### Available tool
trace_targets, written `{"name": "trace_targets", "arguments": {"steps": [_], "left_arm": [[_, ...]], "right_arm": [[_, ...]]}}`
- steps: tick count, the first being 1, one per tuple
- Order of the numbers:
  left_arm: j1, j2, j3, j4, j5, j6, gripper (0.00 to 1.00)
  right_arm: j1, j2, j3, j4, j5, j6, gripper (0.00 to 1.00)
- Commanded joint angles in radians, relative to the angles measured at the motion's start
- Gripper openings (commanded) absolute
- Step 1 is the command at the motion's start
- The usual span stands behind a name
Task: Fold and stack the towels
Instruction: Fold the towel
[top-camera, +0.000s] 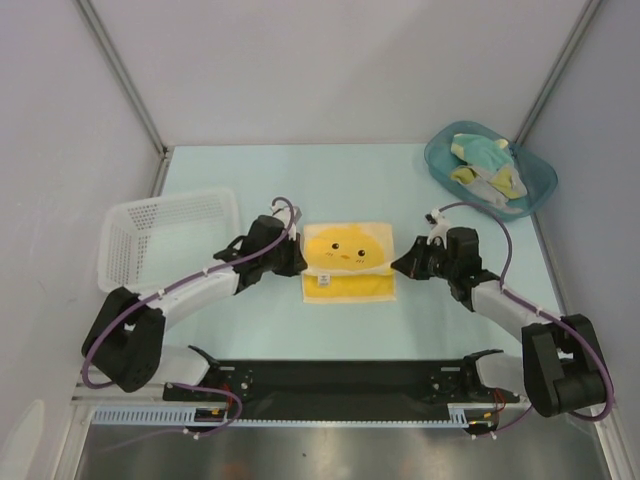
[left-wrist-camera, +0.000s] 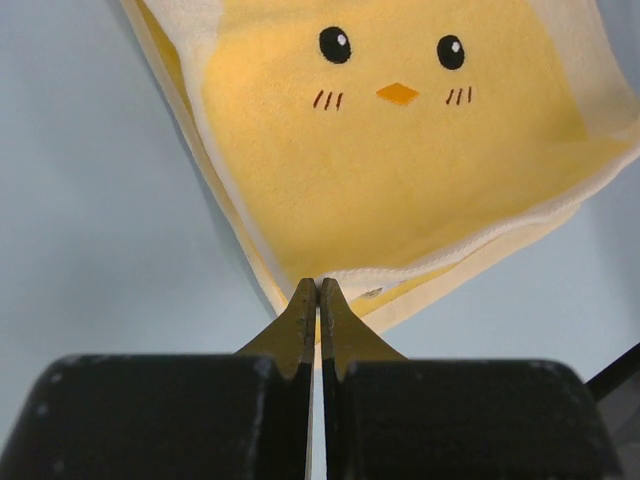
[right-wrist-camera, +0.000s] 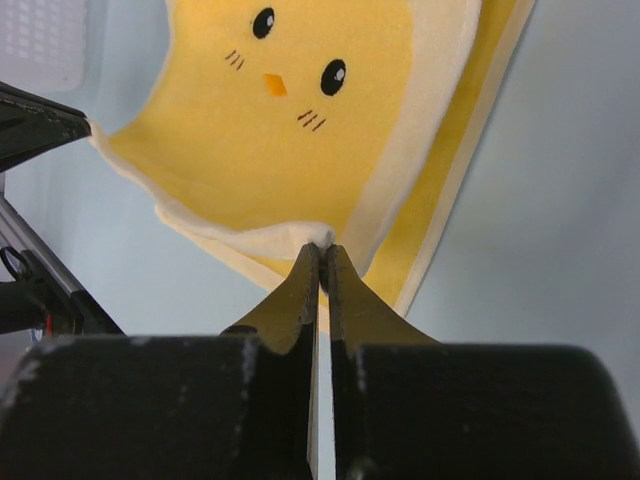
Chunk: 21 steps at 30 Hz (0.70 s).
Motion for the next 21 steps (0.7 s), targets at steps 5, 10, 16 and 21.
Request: {"name": "trace_targets", "arguments": {"steps": [5, 10, 16, 21], "left_arm": [[-0.039, -0.028, -0.066, 0.034, -0.061, -0.034, 0.0], [-0.07, -0.018, -0.09, 0.048, -0.052, -0.045, 0.04], [-0.094, -0.028, -0.119, 0.048, -0.047, -0.053, 0.07], [-0.099, -0.042, -0.125, 0.025, -0.065, -0.053, 0.15]], "right_arm": [[0.055, -0.021, -0.053, -0.003, 0.058, 0.038, 0.08], [0.072, -0.056, -0.055, -0.067, 0.137, 0.058, 0.14], [0.071, -0.096, -0.051, -0.135, 0.202, 0.066, 0.16], [0.072, -0.1, -0.042, -0.181, 0.208, 0.073, 0.28]]}}
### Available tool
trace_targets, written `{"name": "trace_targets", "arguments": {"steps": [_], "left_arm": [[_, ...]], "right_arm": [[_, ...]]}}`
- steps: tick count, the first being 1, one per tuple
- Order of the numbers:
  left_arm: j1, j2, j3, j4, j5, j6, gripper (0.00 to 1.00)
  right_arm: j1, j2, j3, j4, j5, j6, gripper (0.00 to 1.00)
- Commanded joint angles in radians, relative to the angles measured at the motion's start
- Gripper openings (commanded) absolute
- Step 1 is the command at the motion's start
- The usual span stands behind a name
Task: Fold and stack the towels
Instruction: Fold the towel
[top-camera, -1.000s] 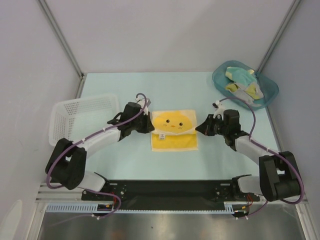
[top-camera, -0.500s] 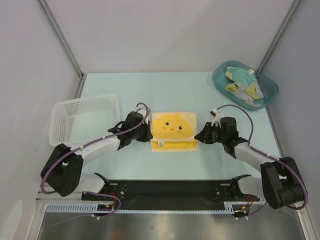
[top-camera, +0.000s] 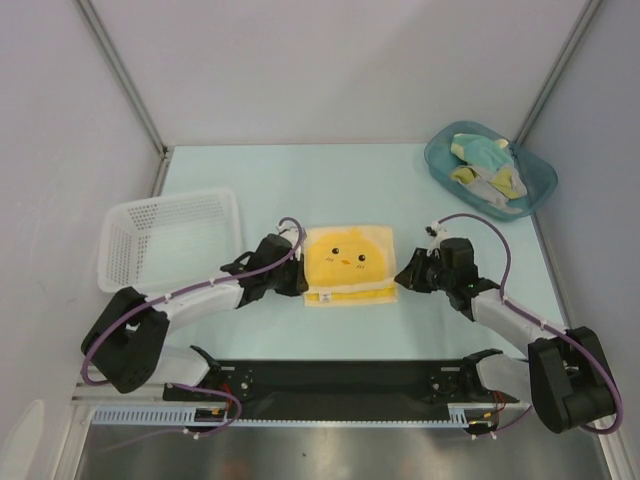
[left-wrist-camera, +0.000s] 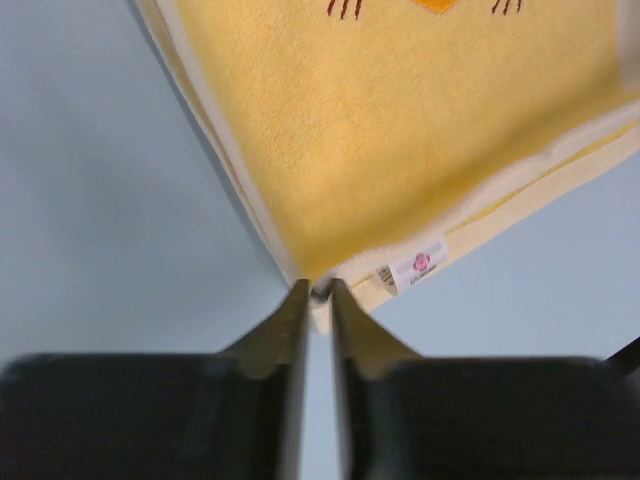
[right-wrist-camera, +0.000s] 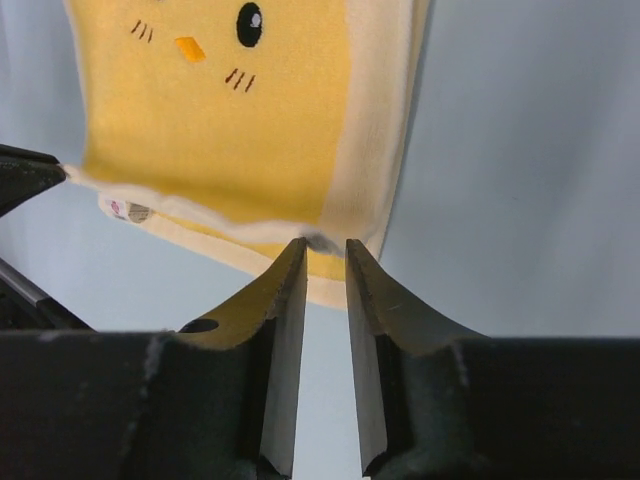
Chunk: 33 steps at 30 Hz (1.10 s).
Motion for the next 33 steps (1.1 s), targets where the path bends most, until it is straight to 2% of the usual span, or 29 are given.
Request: {"name": "trace_targets", "arguments": {"steps": [1, 4, 7, 10, 16, 22, 28, 33], "left_arm": [[-0.01, -0.031, -0.003, -0.003, -0.019, -0.02, 0.28], [-0.013, -0.043, 0.021, -0.042, 0.007, -0.03, 0.41], [-0.013, -0.069, 0.054, -0.082, 0.034, -0.046, 0.48], [-0.013, -0.086, 0.068, -0.081, 0.076, -0.06, 0.51], [-0.013, -0.043, 0.055, -0.012, 0.132, -0.087, 0.51], [-0.013, -0.006, -0.004, 0.065, 0.18, -0.126, 0.49], [-0.013, -0.034, -0.061, 0.046, 0.133, -0.138, 0.45], [-0.013, -0.026, -0.026, -0.001, 0.119, -0.126, 0.45]], "right_arm": [[0.002, -0.024, 0.02, -0.054, 0.038, 0.012, 0.29], [0.004, -0.051, 0.051, -0.128, 0.059, 0.022, 0.33], [0.004, -0.08, 0.102, -0.194, 0.082, 0.039, 0.35], [0.004, -0.077, 0.151, -0.221, 0.073, 0.047, 0.34], [0.03, -0.009, 0.192, -0.22, 0.041, 0.055, 0.34], [0.067, 0.053, 0.152, -0.159, 0.024, 0.081, 0.33], [0.079, 0.107, 0.119, -0.126, 0.027, 0.093, 0.29], [0.079, 0.111, 0.132, -0.16, 0.036, 0.093, 0.26]]}}
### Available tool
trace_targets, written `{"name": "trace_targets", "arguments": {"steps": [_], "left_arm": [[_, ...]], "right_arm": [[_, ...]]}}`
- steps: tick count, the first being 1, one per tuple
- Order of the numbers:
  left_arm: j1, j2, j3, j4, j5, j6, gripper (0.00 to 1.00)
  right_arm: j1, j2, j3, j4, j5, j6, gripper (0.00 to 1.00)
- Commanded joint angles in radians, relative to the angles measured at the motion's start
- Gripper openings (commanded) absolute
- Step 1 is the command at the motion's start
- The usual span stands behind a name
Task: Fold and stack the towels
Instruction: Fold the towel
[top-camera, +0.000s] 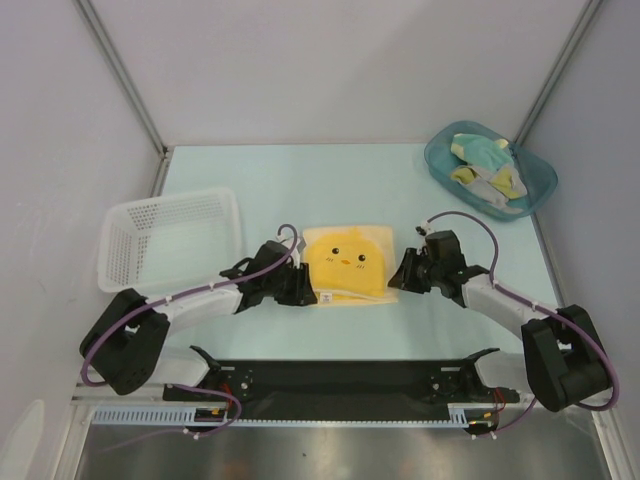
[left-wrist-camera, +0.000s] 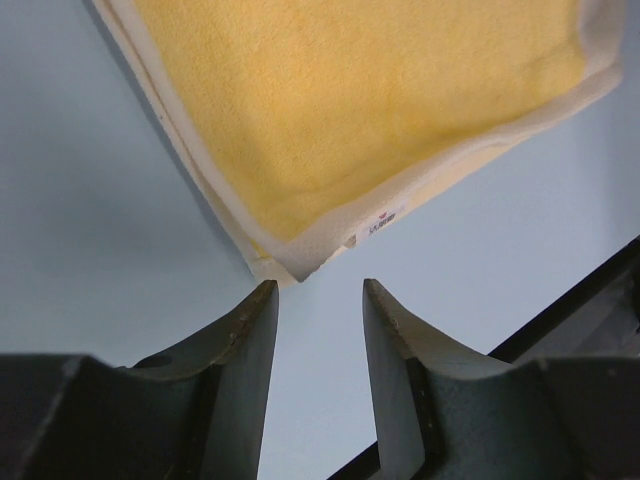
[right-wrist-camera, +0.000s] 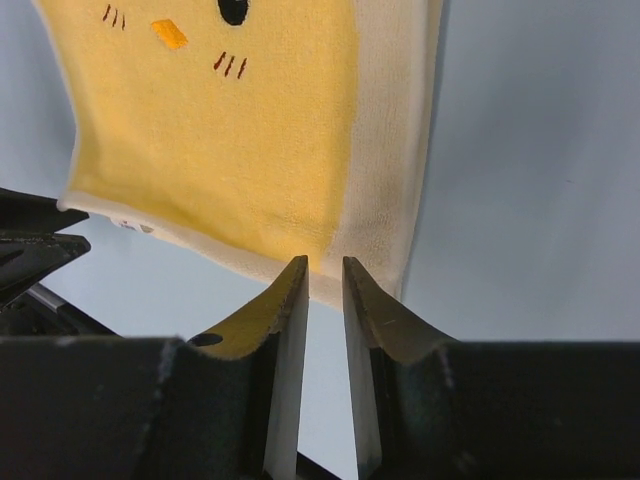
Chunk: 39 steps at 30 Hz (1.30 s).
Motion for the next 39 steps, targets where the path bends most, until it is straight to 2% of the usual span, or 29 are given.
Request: {"name": "trace_targets", "arguments": {"steps": [1, 8, 12, 16, 17, 22, 28, 39], "left_arm": [[-0.007, -0.015, 0.042, -0.023, -0.017, 0.0, 0.45], [-0.006, -0.053, 0.225, -0.15, -0.083, 0.011, 0.46], [-0.006, -0.017, 0.256, -0.103, -0.035, 0.0, 0.45], [-0.006, 0.072, 0.22, -0.045, -0.02, -0.024, 0.42], [-0.006, 0.1, 0.187, -0.013, -0.015, -0.032, 0.41], [-0.007, 0.138, 0.093, 0.049, -0.011, -0.059, 0.38], [-0.009, 0.135, 0.027, 0.081, -0.021, -0.061, 0.38], [-0.022, 0.088, -0.011, 0.077, -0.052, -0.064, 0.39]], "right_arm": [[0.006, -0.003, 0.03, -0.001, 0.002, 0.012, 0.25], [0.047, -0.012, 0.126, -0.054, -0.013, -0.001, 0.23], [0.06, 0.032, 0.142, 0.013, -0.07, 0.016, 0.23], [0.096, 0.131, 0.166, 0.097, -0.144, 0.038, 0.22], [0.109, 0.182, 0.165, 0.164, -0.18, 0.053, 0.21], [0.162, 0.289, 0.131, 0.231, -0.216, 0.059, 0.2], [0.179, 0.286, 0.05, 0.278, -0.177, 0.065, 0.2], [0.195, 0.264, 0.036, 0.205, -0.09, 0.024, 0.19]]}}
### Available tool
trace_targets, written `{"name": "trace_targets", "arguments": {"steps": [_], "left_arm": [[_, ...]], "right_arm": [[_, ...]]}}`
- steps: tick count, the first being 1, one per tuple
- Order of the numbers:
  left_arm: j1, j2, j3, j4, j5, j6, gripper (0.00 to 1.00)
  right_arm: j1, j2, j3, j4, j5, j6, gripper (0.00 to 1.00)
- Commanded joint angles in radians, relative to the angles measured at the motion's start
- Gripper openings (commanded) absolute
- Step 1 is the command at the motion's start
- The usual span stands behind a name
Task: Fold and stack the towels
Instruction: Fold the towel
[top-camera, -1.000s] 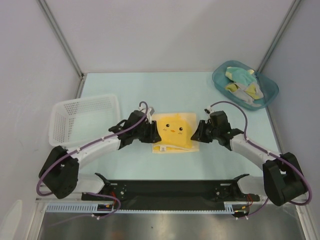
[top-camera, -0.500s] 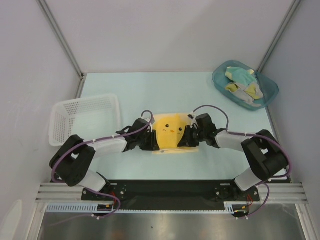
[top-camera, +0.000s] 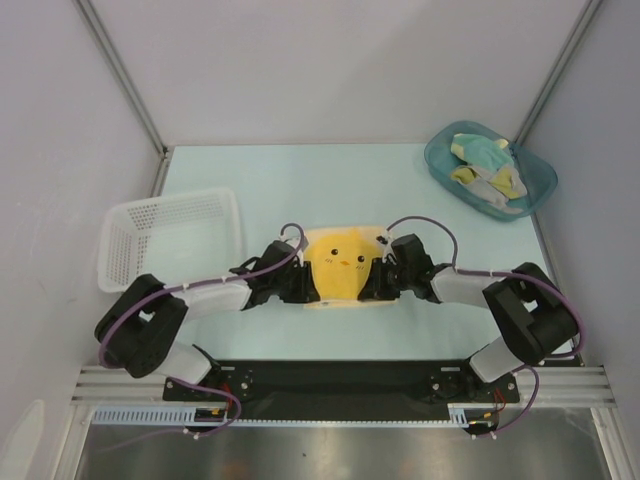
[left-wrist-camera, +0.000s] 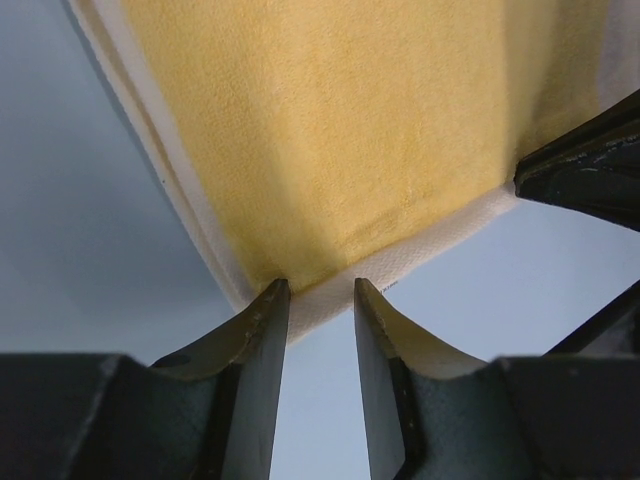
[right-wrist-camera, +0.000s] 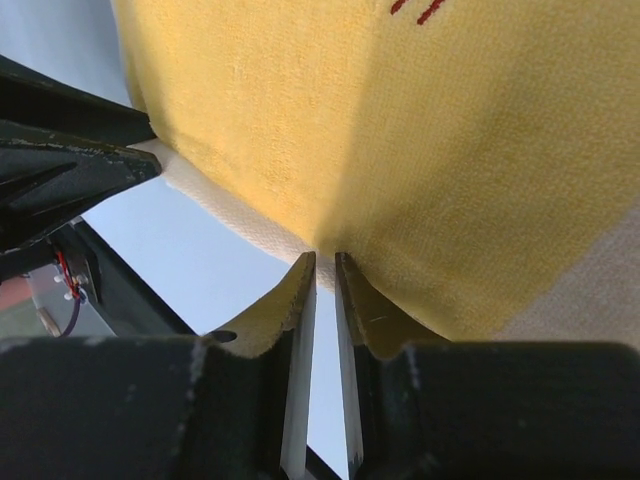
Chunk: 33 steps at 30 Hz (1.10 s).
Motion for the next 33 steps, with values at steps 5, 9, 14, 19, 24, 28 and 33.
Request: {"name": "trace_targets", "arguments": {"steps": [5, 9, 14, 19, 24, 28, 33], "left_arm": [[-0.023, -0.098, -0.036, -0.037, -0.007, -0.026, 0.43], [-0.017, -0.164, 0.11, -0.16, -0.022, 0.029, 0.54], [0.098, -0.124, 0.365, -0.275, -0.001, 0.18, 0.61], [0.248, 0.041, 0.526, -0.281, 0.069, 0.309, 0.61], [0.299, 0.19, 0.635, -0.298, 0.125, 0.416, 0.62], [0.301, 0.302, 0.733, -0.375, 0.114, 0.506, 0.62], [0.31, 0.413, 0.784, -0.432, 0.069, 0.583, 0.62]], "right_arm": [[0.008, 0.0, -0.05, 0.014, 0.073, -0.019, 0.19], [0.008, -0.078, 0.053, -0.095, 0.062, -0.071, 0.24], [-0.063, -0.078, 0.243, -0.273, 0.024, -0.185, 0.34], [-0.177, 0.055, 0.412, -0.365, -0.051, -0.357, 0.49], [-0.266, 0.221, 0.673, -0.483, -0.056, -0.485, 0.58], [-0.327, 0.316, 0.783, -0.531, -0.077, -0.542, 0.59], [-0.358, 0.434, 0.881, -0.626, -0.117, -0.668, 0.59]]}}
